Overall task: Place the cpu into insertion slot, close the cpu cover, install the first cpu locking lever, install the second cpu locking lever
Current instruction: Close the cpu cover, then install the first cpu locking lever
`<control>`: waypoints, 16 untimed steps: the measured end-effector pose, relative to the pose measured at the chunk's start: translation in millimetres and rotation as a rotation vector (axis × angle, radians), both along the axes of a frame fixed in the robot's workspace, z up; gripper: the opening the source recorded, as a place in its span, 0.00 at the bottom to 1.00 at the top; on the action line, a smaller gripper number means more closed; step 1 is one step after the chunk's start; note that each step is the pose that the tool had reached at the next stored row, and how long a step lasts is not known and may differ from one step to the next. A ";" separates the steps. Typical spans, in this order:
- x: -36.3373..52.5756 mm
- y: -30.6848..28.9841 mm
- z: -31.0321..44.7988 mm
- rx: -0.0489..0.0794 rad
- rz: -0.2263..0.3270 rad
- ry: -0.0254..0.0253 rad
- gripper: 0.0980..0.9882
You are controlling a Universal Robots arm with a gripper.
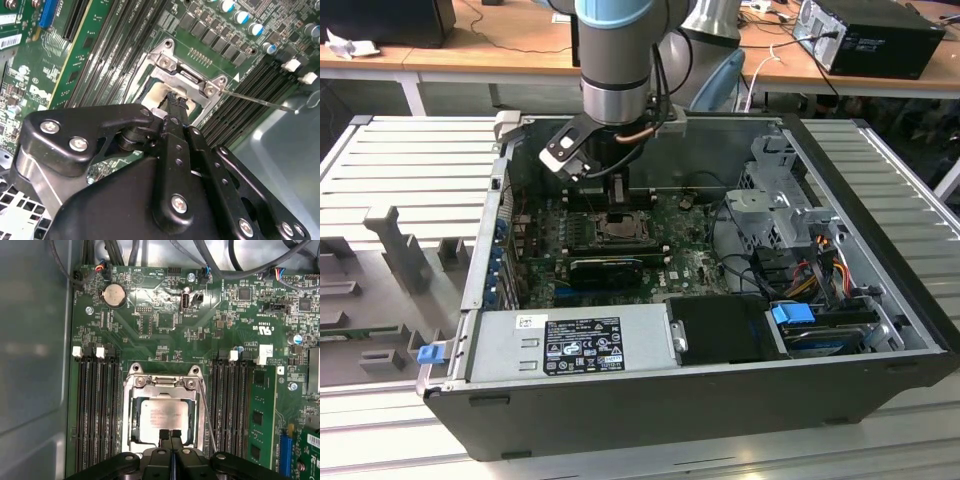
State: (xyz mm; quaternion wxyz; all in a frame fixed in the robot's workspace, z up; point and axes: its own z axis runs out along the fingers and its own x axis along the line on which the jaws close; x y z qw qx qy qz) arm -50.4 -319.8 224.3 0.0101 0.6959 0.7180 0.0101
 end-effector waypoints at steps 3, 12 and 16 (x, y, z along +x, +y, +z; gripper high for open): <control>-0.7 0.0 0.0 0.000 0.000 0.0000 0.01; -2.0 0.0 9.7 0.000 0.000 0.0000 0.01; -2.0 0.0 12.1 0.000 0.000 0.0000 0.01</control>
